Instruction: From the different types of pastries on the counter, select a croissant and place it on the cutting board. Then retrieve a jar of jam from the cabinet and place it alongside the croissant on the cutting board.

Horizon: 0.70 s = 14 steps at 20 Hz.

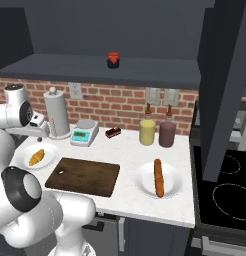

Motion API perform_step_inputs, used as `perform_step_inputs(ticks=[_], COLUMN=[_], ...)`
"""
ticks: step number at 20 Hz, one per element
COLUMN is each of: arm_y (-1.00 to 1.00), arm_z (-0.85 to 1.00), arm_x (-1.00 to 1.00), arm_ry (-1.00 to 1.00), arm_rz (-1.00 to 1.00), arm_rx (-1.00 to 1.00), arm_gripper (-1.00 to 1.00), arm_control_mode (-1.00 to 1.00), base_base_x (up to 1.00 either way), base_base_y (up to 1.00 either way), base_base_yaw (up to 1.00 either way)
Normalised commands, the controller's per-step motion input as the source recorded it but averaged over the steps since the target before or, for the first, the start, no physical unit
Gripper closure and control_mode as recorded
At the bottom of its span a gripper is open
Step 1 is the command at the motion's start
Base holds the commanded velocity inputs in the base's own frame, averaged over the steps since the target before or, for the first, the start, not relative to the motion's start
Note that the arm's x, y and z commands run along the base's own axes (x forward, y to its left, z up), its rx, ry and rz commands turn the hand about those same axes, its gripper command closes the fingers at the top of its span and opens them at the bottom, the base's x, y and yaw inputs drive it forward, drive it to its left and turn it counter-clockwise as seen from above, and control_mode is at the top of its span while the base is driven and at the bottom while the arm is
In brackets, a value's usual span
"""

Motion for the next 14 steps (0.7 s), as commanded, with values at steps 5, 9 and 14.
perform_step_inputs(ticks=[5, 9, 14], arm_y=[0.10, 0.13, 0.29], arm_z=[-0.24, -0.35, -0.30], arm_x=[0.00, 0.13, 0.26], arm_ry=[-0.01, -0.11, -0.01], arm_rz=[0.00, 0.00, 0.00], arm_rx=[0.00, 0.00, 0.00], arm_gripper=[-1.00, -1.00, -1.00], arm_control_mode=[-1.00, -1.00, -1.00], base_base_x=[0.00, 0.00, 0.00], base_base_y=[0.00, 0.00, 0.00], base_base_yaw=[0.00, 0.00, 0.00])
